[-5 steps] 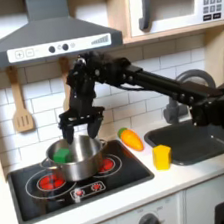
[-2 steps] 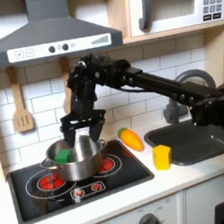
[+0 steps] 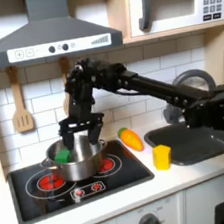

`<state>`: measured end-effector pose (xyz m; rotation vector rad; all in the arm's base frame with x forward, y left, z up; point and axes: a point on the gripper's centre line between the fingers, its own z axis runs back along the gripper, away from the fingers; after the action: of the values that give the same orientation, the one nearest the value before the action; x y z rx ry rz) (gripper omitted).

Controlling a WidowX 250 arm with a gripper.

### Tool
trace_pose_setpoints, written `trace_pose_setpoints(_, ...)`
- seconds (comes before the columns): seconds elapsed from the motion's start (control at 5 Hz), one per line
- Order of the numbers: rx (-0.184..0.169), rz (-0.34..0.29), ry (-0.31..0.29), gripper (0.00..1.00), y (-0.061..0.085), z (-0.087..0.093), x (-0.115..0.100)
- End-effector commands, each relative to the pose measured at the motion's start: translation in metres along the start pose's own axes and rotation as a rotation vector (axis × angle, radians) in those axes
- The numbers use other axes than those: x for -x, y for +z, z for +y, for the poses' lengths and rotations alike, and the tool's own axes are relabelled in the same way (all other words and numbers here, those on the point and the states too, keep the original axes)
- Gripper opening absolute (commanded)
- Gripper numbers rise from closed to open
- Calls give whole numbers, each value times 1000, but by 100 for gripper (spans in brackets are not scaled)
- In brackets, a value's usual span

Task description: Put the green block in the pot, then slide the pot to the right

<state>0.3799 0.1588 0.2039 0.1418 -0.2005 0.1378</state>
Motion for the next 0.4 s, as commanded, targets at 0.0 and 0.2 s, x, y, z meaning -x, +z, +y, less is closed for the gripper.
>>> trace_pose_setpoints(0.0,5,21,-9,100,-10,-1,-9)
trace_pose_setpoints(0.2,4,31,-3,100,-15,0,-12)
